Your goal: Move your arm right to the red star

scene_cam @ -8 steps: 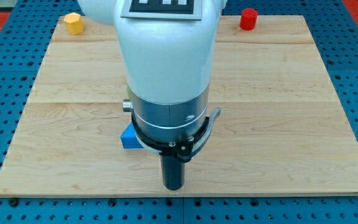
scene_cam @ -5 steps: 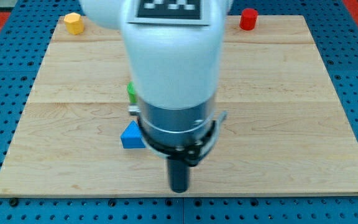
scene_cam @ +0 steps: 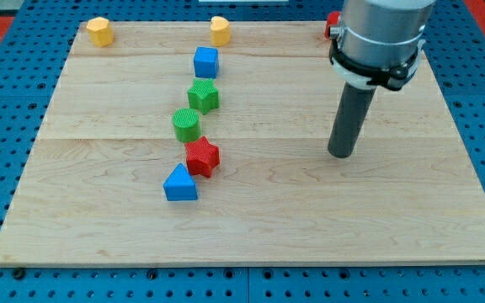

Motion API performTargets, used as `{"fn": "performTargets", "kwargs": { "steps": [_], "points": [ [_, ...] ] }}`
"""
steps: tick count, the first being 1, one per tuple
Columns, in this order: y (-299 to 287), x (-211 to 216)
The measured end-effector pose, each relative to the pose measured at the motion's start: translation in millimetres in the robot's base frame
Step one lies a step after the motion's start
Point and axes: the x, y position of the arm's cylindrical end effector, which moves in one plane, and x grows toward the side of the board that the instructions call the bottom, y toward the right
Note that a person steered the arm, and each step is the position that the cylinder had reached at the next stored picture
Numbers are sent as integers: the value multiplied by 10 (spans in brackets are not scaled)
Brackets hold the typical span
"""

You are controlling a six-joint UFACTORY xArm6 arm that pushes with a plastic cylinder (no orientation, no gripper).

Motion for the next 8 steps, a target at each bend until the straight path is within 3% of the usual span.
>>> {"fn": "performTargets", "kwargs": {
  "steps": [3,7,8],
  "points": [
    [-360,-46],
    [-275,211],
    [-61,82]
  ]
}}
